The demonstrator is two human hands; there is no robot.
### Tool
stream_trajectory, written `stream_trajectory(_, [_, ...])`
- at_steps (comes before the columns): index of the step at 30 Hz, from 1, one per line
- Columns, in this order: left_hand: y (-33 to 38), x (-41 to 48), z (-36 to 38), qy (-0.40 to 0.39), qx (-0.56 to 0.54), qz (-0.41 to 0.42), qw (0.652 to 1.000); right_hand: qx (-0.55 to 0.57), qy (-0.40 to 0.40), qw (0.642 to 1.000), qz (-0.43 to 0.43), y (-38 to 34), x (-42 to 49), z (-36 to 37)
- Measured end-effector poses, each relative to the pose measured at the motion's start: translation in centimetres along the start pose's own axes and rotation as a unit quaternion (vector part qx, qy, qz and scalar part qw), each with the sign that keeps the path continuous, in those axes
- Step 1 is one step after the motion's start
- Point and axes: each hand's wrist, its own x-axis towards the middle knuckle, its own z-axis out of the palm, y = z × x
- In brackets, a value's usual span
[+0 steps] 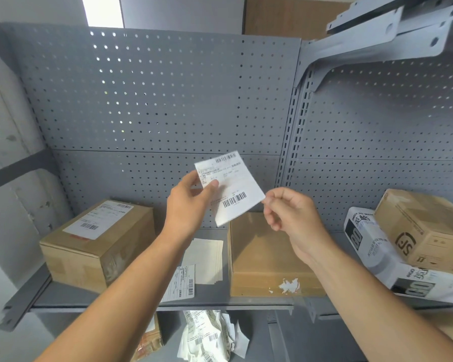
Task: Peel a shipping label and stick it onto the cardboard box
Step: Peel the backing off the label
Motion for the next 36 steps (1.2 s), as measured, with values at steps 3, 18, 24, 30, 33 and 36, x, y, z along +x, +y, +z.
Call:
stream_trajectory(3, [0.3, -1.1, 0.1, 0.038, 0.127, 0.069, 0.989, -0.006, 0.010, 1.000, -0.010, 0.1, 0.0, -0.2])
stream_trajectory(18, [3.3, -4.4, 2.0, -0.093, 0.068, 0.127, 0.985, -0.071, 0.005, 0.992, -0.107, -0.4, -0.3, 1.1])
stream_trajectory(24, [2.9, -4.5, 2.1, -0.092, 0.052, 0.126, 0.986, -0.117, -0.011, 0.984, -0.135, -0.2, -0.7, 0.9])
stream_trajectory(30, [2.5, -4.9, 2.2, -0.075, 0.061, 0.121, 0.988, -0.123, -0.002, 0.984, -0.129, 0.2, -0.6, 0.8])
stream_trajectory(33, [2.4, -4.9, 2.3, -0.075, 0.061, 0.117, 0.988, -0.127, 0.001, 0.984, -0.129, 0.2, -0.7, 0.6])
stream_trajectory(36, [2.8, -5.2, 2.4, -0.082, 0.059, 0.123, 0.987, -0.139, -0.001, 0.981, -0.134, 0.3, -0.8, 0.6])
